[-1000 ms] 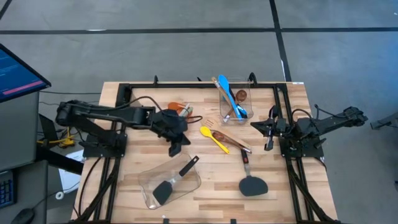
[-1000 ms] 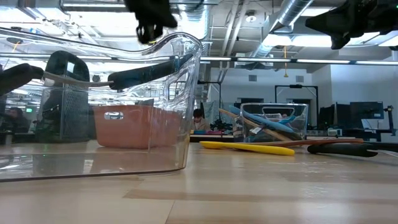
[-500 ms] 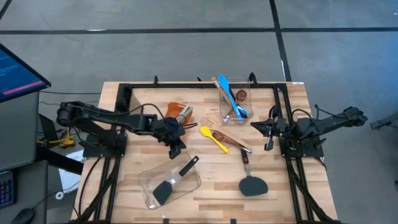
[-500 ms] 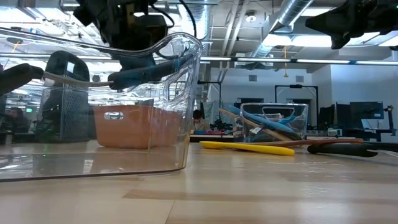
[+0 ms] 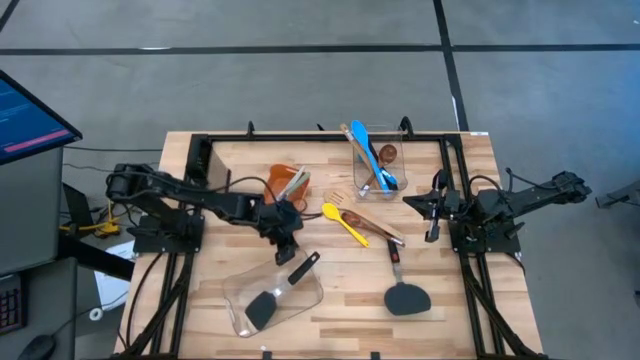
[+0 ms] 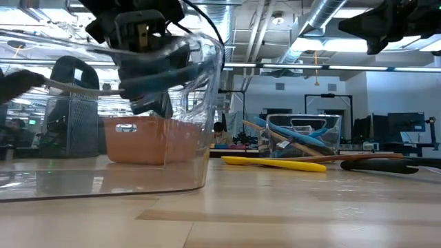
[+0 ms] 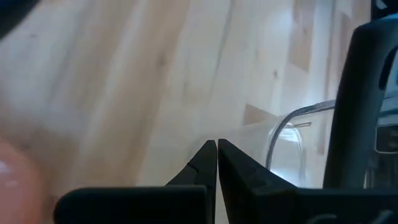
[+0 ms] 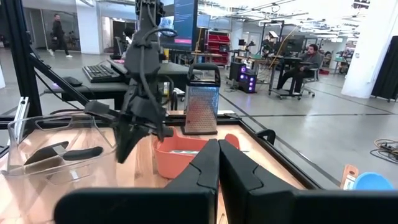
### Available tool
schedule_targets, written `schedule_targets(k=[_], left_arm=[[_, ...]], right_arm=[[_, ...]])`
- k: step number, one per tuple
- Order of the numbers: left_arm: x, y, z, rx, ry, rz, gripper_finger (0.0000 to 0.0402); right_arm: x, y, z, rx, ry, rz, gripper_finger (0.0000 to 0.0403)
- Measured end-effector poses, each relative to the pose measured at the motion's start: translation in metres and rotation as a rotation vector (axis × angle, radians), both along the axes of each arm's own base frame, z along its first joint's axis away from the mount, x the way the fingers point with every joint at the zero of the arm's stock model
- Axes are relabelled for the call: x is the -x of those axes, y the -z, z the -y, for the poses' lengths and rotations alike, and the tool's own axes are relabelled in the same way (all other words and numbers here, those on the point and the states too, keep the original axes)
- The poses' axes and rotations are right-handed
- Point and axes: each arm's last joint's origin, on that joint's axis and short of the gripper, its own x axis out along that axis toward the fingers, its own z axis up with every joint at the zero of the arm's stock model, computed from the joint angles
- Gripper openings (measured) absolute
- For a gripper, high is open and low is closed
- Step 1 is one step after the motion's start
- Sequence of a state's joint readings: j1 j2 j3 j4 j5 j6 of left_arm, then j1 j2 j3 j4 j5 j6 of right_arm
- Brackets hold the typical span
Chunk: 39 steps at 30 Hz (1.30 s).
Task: Pick & Place Kitchen Items
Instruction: Adjust the bottom transparent bin, then put the yellow serving spoon into the top transparent bin
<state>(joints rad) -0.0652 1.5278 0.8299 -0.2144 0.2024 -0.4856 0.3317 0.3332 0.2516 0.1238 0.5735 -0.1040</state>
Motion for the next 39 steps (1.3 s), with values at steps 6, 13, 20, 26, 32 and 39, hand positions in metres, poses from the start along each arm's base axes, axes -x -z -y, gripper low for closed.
schedule_targets(k=[6,13,20,26,32,39], left_arm=[[0.002,-0.001,0.023,0.057,0.029,-0.003,0.0001],[0.006,-0.003,0.054,0.098,0.053,0.001,0.0001],[0.008,-0.005,0.067,0.115,0.072,0.018,0.0001],[0.001,-0.010,0.062,0.071,0.087,0.114,0.0001],[0.001,-0.029,0.037,-0.091,0.048,0.242,0.0001],[0.017,-0.072,0.018,-0.336,0.054,0.435,0.0001]], right_arm=[[0.000,0.000,0.000,0.000,0.000,0.000,0.0001],[0.000,0.000,0.000,0.000,0.000,-0.001,0.0001],[0.000,0.000,0.000,0.000,0.000,-0.001,0.0001],[0.000,0.000,0.000,0.000,0.000,-0.001,0.0001],[0.000,0.000,0.000,0.000,0.000,-0.001,0.0001],[0.000,0.000,0.000,-0.001,0.004,0.003,0.0001]])
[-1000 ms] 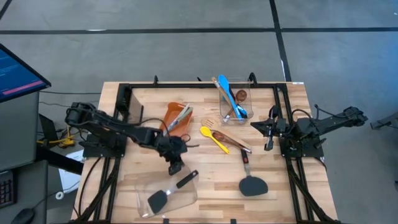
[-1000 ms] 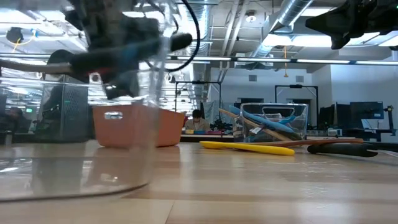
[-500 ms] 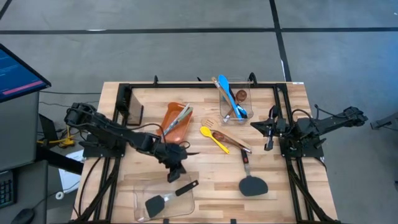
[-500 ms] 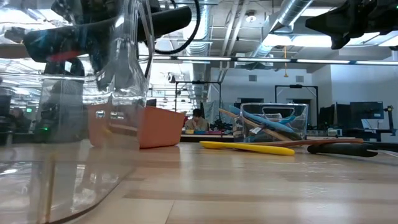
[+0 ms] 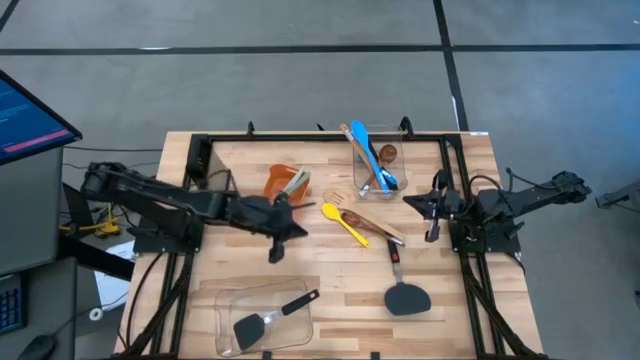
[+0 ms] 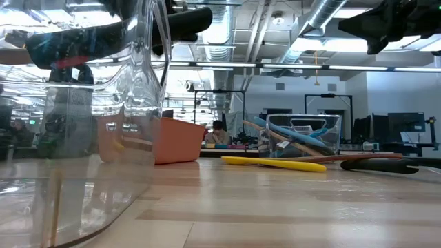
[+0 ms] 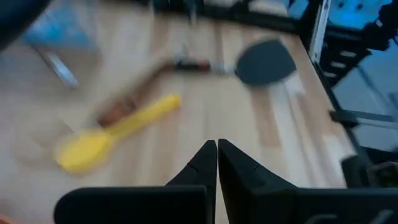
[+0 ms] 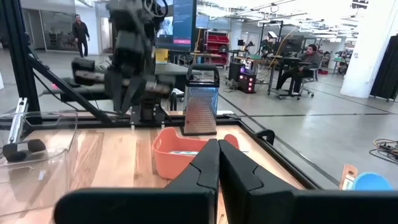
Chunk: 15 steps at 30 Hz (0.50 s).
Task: Pick & Place Kitchen Items
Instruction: Put the yellow serving spoon into the top transparent bin
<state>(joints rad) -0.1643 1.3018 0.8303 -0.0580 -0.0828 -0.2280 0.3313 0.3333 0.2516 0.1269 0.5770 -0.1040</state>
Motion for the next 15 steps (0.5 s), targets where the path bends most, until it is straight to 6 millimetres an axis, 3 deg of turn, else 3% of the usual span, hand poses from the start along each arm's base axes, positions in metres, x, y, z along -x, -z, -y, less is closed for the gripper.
schedule_targets(k=[3,7,15], left_arm=[[0.010,-0.019,-0.003,-0.152,0.036,0.089,0.0001],[0.024,-0.031,-0.007,-0.227,0.066,0.187,0.0001],[0.057,-0.013,-0.018,-0.270,0.042,0.325,0.0001]], right_arm=[[0.000,-0.002,0.000,-0.022,-0.001,0.021,0.0001],[0.000,-0.003,0.000,-0.059,-0.003,0.045,0.0001],[0.000,-0.003,0.000,-0.060,-0.003,0.048,0.0001]])
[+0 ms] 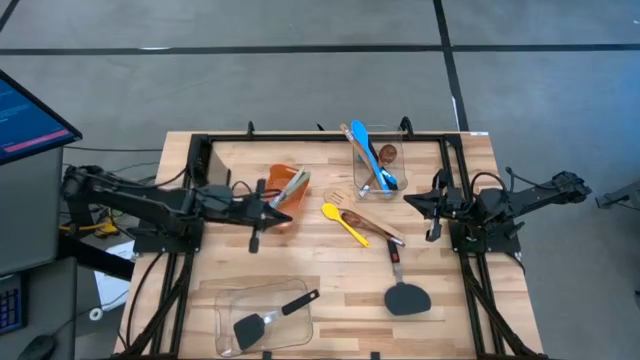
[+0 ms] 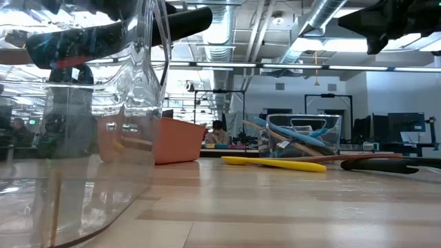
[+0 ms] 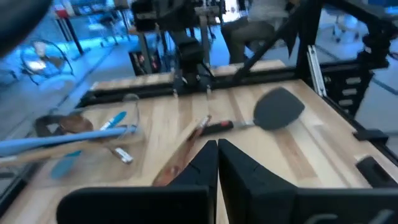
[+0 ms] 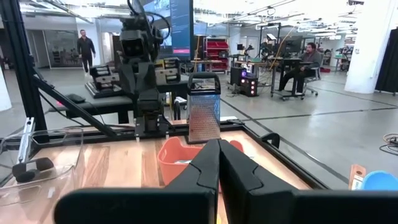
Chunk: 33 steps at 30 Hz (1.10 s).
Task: Pick & Place Kitchen Items
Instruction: Put the yellow serving spoon into the top transparent bin
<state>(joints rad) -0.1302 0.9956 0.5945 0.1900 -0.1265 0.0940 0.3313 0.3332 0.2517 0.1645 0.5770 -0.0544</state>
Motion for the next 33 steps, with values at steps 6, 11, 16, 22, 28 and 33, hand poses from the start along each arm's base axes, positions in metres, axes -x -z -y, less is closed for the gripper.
schedule_targets(k=[6,11,16,22,28,33], left_arm=[[0.018,0.015,-0.013,-0.048,-0.043,0.052,0.0001],[0.024,0.021,-0.027,-0.106,-0.093,0.091,0.0001],[0.024,0.018,-0.037,-0.089,-0.044,0.133,0.0001],[0.024,0.018,-0.042,-0.079,-0.017,0.137,0.0001],[0.024,0.018,-0.043,-0.078,-0.023,0.143,0.0001],[0.024,0.017,-0.044,-0.081,-0.028,0.151,0.0001]], right_arm=[[0.000,-0.001,0.000,-0.003,0.000,0.008,0.0001],[0.000,-0.002,0.000,-0.032,-0.001,0.022,0.0001],[-0.005,-0.007,-0.002,-0.084,-0.004,0.029,0.0000],[-0.021,-0.021,-0.007,-0.109,0.000,-0.025,0.0000],[-0.055,-0.032,-0.014,-0.069,0.036,-0.149,0.0000],[-0.088,-0.027,-0.015,-0.020,0.093,-0.376,0.0000]])
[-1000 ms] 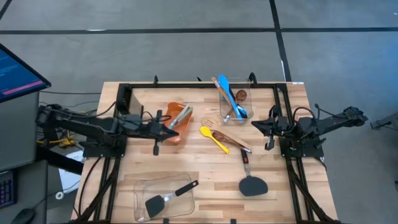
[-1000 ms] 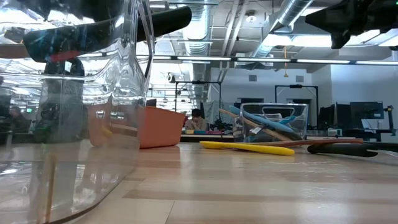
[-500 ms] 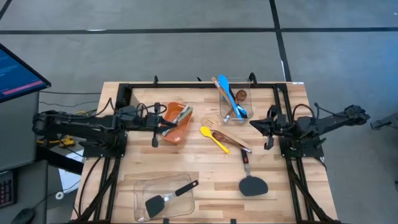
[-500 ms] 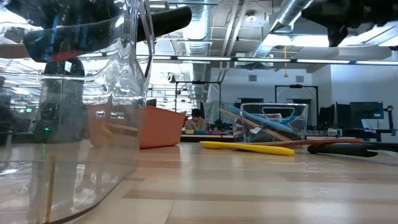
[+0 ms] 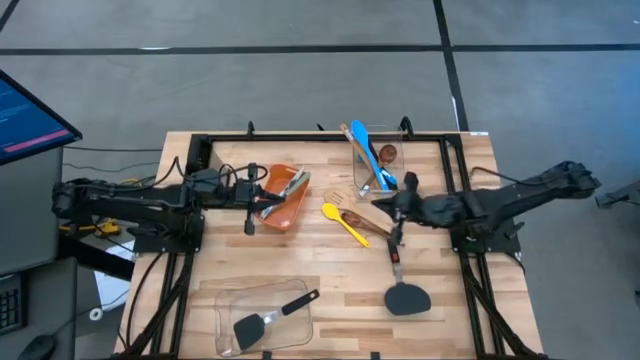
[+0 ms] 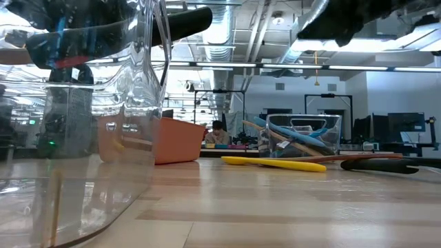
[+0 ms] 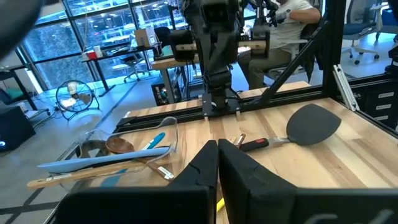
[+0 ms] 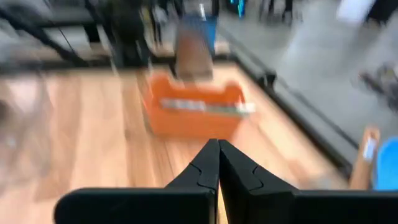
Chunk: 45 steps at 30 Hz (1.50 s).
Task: Pick & Place Kitchen Items
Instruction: Put the yellow serving spoon into the top transparent bin
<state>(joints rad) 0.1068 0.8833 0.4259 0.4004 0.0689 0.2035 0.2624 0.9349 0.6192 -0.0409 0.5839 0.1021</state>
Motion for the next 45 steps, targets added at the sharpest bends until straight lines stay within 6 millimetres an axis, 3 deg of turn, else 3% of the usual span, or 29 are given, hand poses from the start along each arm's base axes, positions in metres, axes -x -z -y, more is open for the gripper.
schedule_targets(k=[8,17,25,33,45], left_arm=[[0.001,0.000,-0.005,0.001,-0.024,0.000,0.0001],[0.001,0.000,-0.005,0.004,-0.024,0.001,0.0001],[0.000,0.000,-0.005,0.005,-0.025,0.002,0.0001],[0.000,0.000,-0.005,0.005,-0.025,0.003,0.0001],[0.000,0.000,-0.005,0.006,-0.025,0.002,0.0001]], right_arm=[[-0.037,0.004,0.017,-0.236,0.055,-0.405,0.0000],[-0.061,-0.014,0.047,-0.321,0.006,-0.544,0.0000],[-0.063,-0.019,0.075,-0.406,0.083,-0.659,0.0000],[-0.060,-0.018,0.095,-0.431,0.155,-0.648,0.0000],[-0.063,-0.018,0.084,-0.491,0.146,-0.631,0.0000]])
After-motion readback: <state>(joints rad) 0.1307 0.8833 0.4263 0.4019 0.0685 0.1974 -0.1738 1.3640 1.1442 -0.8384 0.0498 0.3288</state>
